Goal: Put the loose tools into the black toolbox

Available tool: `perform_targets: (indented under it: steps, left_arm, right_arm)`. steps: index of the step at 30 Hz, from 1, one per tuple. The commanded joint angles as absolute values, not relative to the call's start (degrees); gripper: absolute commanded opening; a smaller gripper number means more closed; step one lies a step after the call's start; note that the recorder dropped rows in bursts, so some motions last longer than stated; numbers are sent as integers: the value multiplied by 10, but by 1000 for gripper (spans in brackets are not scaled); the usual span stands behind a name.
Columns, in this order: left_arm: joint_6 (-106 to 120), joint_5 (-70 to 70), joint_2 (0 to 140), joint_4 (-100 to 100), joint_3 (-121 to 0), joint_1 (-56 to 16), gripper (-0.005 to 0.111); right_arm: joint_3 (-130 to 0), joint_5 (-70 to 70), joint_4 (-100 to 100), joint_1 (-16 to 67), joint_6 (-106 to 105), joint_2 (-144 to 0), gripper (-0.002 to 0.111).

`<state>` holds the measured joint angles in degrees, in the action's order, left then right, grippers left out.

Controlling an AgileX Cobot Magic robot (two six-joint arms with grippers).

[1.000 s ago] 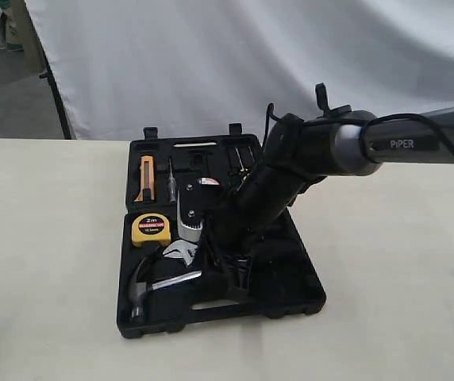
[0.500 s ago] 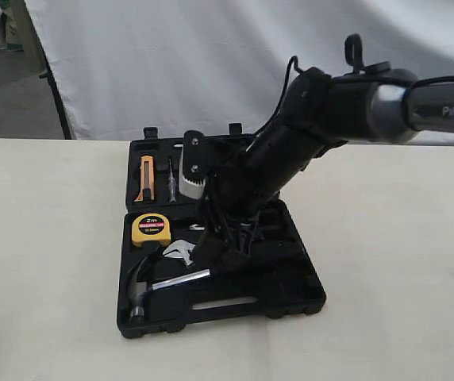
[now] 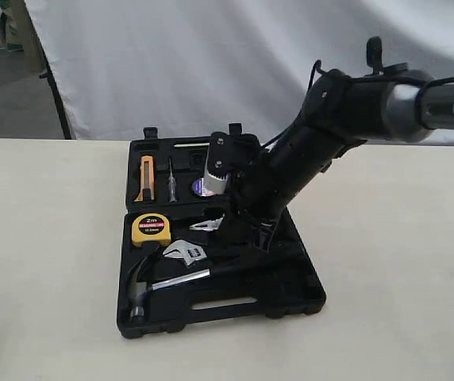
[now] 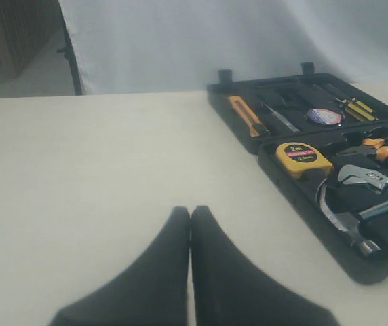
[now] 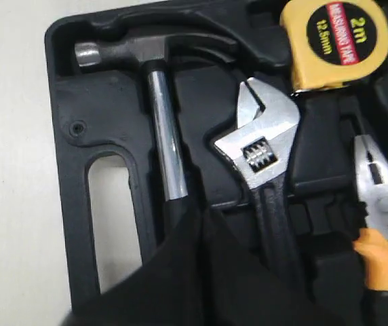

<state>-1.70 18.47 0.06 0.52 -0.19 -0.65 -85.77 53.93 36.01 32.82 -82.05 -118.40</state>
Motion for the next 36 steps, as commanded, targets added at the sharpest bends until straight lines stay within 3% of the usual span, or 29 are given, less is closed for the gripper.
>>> perform_targets:
  steps: [1, 8, 18, 25, 36]
  left_arm:
    - [-18, 183, 0, 4, 0, -11, 0]
    - [-18, 183, 0, 4, 0, -11, 0]
    - [-18, 183, 0, 4, 0, -11, 0]
    - [-18, 183, 0, 4, 0, -11, 0]
    - [-18, 183, 0, 4, 0, -11, 0]
  right_arm:
    - [-859, 545, 332, 325, -794, -1229, 0]
    - [-859, 556, 296, 325, -771, -1265, 0]
    - [-859, 554, 365, 326, -776, -1190, 0]
    - [-859, 494, 363, 402, -778, -1217, 0]
    - [-859, 484, 345, 407, -761, -1263, 0]
